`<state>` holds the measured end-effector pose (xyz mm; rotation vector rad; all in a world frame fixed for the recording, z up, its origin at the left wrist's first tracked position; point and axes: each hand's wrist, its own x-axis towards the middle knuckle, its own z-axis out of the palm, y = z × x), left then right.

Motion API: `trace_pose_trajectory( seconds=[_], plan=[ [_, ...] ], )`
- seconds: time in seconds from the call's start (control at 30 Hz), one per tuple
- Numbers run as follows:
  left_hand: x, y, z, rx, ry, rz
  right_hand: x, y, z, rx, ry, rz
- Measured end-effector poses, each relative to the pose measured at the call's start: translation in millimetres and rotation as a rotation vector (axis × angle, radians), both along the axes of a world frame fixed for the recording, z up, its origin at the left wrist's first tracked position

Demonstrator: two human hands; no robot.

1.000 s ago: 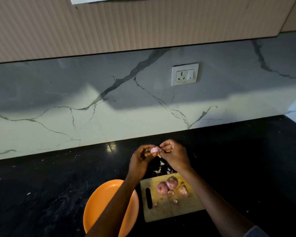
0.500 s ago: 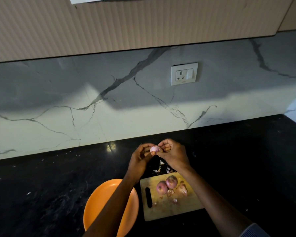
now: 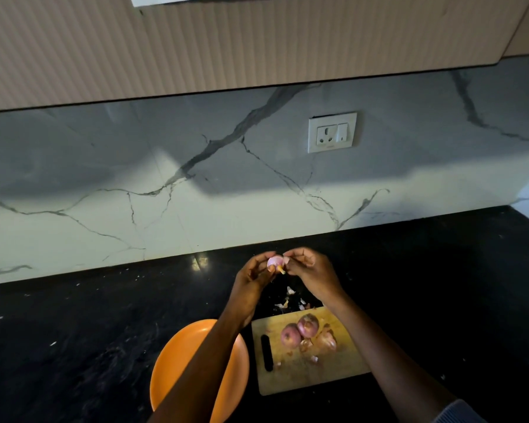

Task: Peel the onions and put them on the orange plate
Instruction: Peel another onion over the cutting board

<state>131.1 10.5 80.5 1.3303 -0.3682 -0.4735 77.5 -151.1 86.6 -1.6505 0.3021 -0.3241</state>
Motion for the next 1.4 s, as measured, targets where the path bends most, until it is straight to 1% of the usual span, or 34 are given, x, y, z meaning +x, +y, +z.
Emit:
trace_pose_trajectory(
  seconds=[0.1, 0.3, 0.37, 0.47, 0.6, 0.67, 0.73, 0.87, 0.97, 1.07, 1.23, 1.3, 1.4],
  plan=[
    [3, -3, 2, 0.008, -0.01, 0.008, 0, 2, 0, 0.025, -0.02, 0.013],
    [1, -7, 4, 0.046, -0.064, 0.063, -2, 8, -1, 0.215, -0.059, -0.03],
    [1, -7, 3, 0.062, -0.069, 0.082, -2, 9, -2, 0.209, -0.063, -0.044],
    [0, -8, 4, 0.074, -0.064, 0.111, -2, 8, -3, 0.111, -0.058, -0.073],
    [-2, -9, 5, 0.11, -0.114, 0.104, 1, 5, -5, -0.134, -0.028, -0.112],
    [-2, -9, 6, 0.099, -0.104, 0.106, 1, 5, -3, -0.232, -0.015, -0.137],
    [-2, -10, 7, 0.085, -0.098, 0.094, 1, 5, -1, -0.286, -0.013, -0.15],
    [0, -11, 7, 0.035, -0.072, 0.061, 2, 6, -4, -0.301, 0.005, -0.143],
    [1, -11, 3, -0.007, -0.017, 0.043, 3, 8, -5, -0.213, 0.031, -0.161],
    [3, -10, -4, -0.037, 0.043, 0.042, 5, 12, -5, -0.059, 0.045, -0.169],
    [1, -11, 1, -0.083, 0.086, 0.042, 6, 17, -5, 0.185, 0.029, -0.172],
    [0, -10, 5, -0.091, 0.085, 0.042, 7, 16, -6, 0.236, 0.026, -0.202],
    [-1, -9, 6, -0.086, 0.08, 0.029, 7, 11, -8, 0.235, 0.042, -0.213]
  ],
)
